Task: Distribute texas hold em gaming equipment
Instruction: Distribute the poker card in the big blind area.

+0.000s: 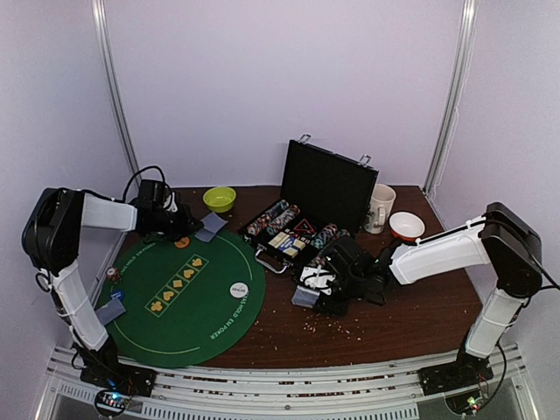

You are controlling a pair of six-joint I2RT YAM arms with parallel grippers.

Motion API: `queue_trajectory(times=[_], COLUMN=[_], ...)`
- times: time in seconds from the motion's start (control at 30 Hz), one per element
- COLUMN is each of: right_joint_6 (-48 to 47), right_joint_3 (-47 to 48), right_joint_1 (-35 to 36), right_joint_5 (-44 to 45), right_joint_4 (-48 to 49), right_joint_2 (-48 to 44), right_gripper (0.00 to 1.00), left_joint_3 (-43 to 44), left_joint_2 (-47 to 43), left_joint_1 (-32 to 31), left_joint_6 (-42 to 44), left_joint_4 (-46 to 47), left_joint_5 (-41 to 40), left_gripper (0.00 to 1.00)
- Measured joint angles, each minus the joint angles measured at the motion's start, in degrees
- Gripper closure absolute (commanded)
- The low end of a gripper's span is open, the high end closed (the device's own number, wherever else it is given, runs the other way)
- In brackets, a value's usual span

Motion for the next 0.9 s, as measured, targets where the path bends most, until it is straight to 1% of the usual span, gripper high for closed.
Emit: queue_trajectory(times=[0.23, 0.47, 0.57, 0.6, 0.67, 0.8, 0.83, 0.9], right_joint_6=[0.0, 0.0, 0.0, 0.0, 0.0, 0.0, 0.0, 0.0], right_joint_3=[0.0, 0.0, 0.0, 0.0, 0.0, 0.0, 0.0, 0.0], right_joint_1=[0.0, 0.0, 0.0, 0.0, 0.0, 0.0, 0.0, 0.0], right_joint_5=[0.0, -0.1, -0.1, -0.1, -0.1, -0.2, -0.2, -0.2], right_joint_4=[-0.1, -0.1, -0.1, -0.1, -0.1, -0.1, -0.1, -0.1], right_joint_2=[0.0, 0.0, 0.0, 0.0, 0.0, 0.0, 0.0, 0.0], right_gripper=[0.41, 0.41, 0.41, 0.41, 0.41, 0.41, 0.41, 0.41], left_joint_3=[5.7, 6.8, 8.6, 9.1, 9.4, 10.0, 10.3, 11.1], left_joint_2=[5.6, 8.3, 9.7, 10.2, 10.7, 10.8, 10.8, 10.8], left_joint_1=[0.4, 0.6, 0.7, 0.8, 0.9, 1.0, 1.0, 1.0], left_joint_6=[0.2, 1.2, 2.0, 2.3, 3.0, 4.4, 4.7, 5.1], left_joint_4=[-3.5, -6.6, -7.8, -8.0, -8.3, -10.4, -11.0, -11.9], left_joint_5=[-0.2, -0.2, -0.1, 0.0, 0.0, -0.2, -0.2, -0.5], left_gripper=[1.0, 1.0, 1.0, 0.98, 0.85, 0.67, 0.64, 0.62])
